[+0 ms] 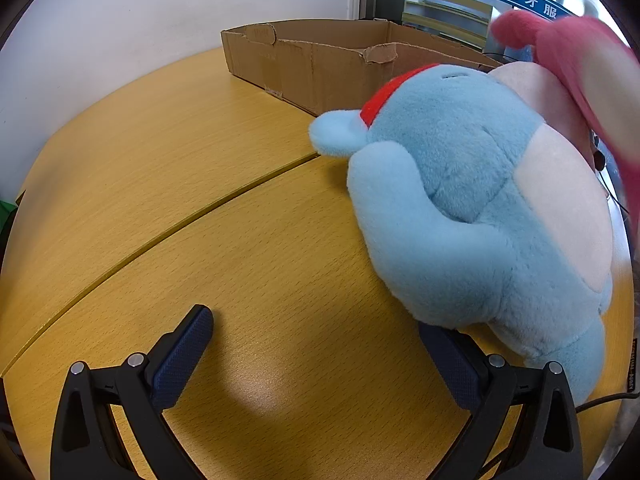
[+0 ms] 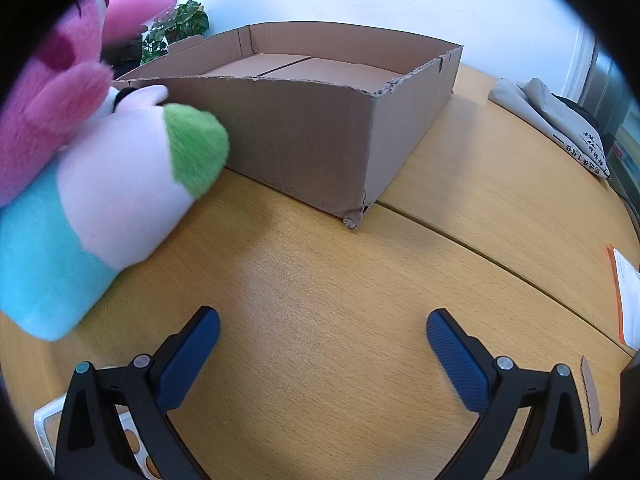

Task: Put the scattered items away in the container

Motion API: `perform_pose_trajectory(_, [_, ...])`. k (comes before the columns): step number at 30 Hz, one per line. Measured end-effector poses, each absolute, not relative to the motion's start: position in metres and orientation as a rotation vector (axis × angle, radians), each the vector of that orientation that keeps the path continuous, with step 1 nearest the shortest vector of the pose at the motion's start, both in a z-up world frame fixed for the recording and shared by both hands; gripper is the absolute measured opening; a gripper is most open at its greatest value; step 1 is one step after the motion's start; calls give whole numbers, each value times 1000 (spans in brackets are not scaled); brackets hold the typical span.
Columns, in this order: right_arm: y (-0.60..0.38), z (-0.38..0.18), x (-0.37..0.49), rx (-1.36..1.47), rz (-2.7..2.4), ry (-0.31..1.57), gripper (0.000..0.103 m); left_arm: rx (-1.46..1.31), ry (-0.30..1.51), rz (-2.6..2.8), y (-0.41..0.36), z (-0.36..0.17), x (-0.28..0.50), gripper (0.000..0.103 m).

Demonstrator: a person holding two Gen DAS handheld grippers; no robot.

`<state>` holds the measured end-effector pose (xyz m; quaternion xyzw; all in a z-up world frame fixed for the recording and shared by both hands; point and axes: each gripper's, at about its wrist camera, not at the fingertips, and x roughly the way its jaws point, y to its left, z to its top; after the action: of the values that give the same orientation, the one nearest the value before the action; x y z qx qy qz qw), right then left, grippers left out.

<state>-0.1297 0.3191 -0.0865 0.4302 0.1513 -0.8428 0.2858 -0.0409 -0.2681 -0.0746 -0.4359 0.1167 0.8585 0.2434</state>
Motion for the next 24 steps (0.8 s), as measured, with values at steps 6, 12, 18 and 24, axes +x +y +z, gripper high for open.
perform_pose_trajectory(6, [319,-87,-129,1150,-2253,405,103,-1191,319,2346,-268,-74,-40,103])
perform_pose_trajectory(12, [319,-87,-129,1150,-2254,405,103,-1191,320,2346,-267,-74,-41,103])
perform_pose_trajectory(18, [319,-87,-129,1150,-2254,405,103,-1191,320,2346,-267,-74,-40,103])
perform_pose_trajectory(24, [318,-87,-129,1151,-2255,405,103,-1215,288,2397,-268,-73,-36,103])
